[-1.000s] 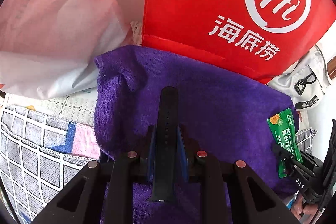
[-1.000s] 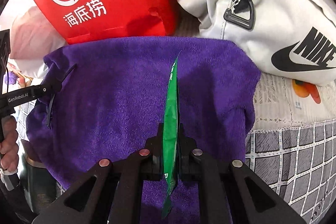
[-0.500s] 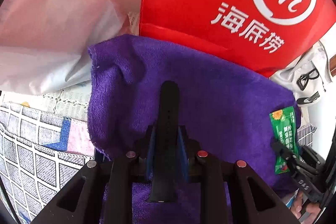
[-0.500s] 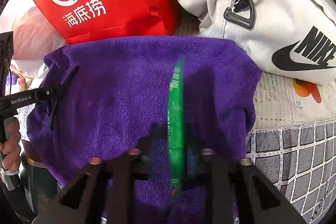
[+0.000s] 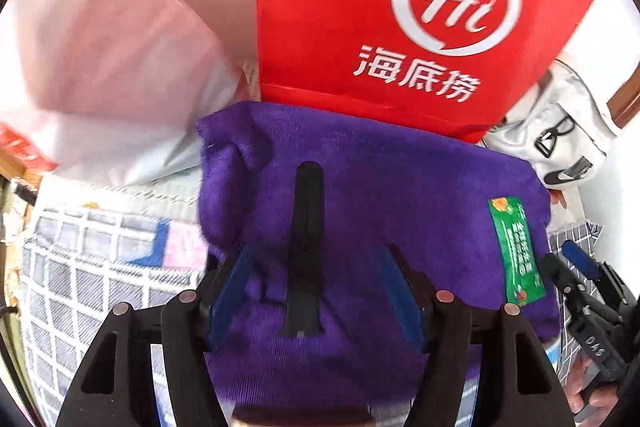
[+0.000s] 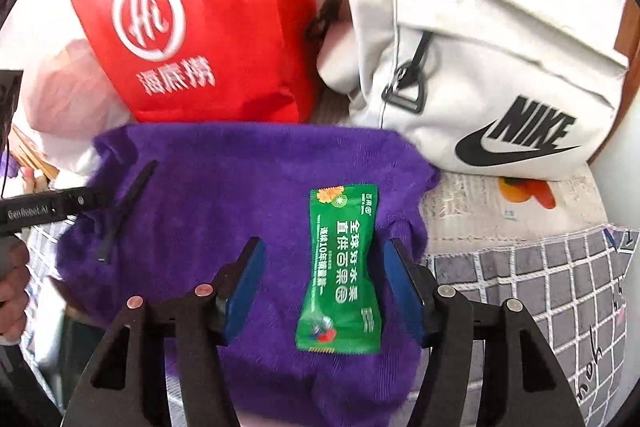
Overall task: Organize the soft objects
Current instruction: 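Grasp the green wet-wipe pack with the right tool while the left tool moves to the mesh bag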
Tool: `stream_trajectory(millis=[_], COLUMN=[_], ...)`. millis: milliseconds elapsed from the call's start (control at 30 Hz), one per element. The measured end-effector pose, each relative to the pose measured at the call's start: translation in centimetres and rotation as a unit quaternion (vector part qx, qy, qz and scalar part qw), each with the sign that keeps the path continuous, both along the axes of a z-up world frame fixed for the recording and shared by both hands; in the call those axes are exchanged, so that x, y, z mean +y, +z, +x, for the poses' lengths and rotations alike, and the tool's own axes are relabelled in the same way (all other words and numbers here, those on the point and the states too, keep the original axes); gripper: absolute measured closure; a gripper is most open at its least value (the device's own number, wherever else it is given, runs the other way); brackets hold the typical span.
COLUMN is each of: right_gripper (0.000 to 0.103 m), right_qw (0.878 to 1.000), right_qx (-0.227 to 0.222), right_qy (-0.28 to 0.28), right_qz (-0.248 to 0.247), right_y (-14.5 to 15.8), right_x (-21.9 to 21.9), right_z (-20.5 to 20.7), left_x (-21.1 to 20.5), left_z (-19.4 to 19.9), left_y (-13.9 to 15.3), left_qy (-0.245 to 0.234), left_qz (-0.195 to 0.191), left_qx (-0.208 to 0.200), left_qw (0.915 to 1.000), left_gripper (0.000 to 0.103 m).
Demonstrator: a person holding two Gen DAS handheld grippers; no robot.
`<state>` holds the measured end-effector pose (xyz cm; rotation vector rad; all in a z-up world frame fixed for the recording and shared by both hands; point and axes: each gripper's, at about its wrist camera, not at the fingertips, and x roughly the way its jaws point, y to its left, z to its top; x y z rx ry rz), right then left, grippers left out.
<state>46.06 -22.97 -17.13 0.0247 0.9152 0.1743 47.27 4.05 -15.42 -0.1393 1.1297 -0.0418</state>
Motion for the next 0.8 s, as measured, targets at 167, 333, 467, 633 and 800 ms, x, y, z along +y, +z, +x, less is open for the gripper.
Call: stream_trajectory(millis=[167,333,467,633,800], right_gripper=[0.04,0.037,0.037,0.037,0.036], right_qw=[1.0,0.999,0.999,0.998,0.997], right_qx=[-0.025,-0.037,-0.033,-0.027,-0.013], right_qy=[0.001,0.0,0.01,0.033,0.055], right_qz=[0.002,0.024,0.029,0.042,0.053], right_y=[2.6,4.1,4.3,3.7,2.2], right_x=[-0.7,-1.9,-1.6,-0.6,0.7], right_z=[-3.7,-8.5,-13.2,-18.9,-24.0], left_x=[0.9,1.5,1.8,1.8,1.7], left_z=[-3.5,-8.3,-12.2,-16.5,-20.9], left_y=[2.0,4.5,5.4,5.4,4.7], left_qy=[0.016,0.025,0.023,0.017,0.011], left_qz=[0.01,-0.007,-0.015,-0.02,-0.01], left_qx=[-0.018,-0.024,-0.034,-0.038,-0.042], left_qw=[0.9997,0.9994,0.999,0.999,0.999], left_gripper=[0.038,0.038,0.038,0.038,0.038])
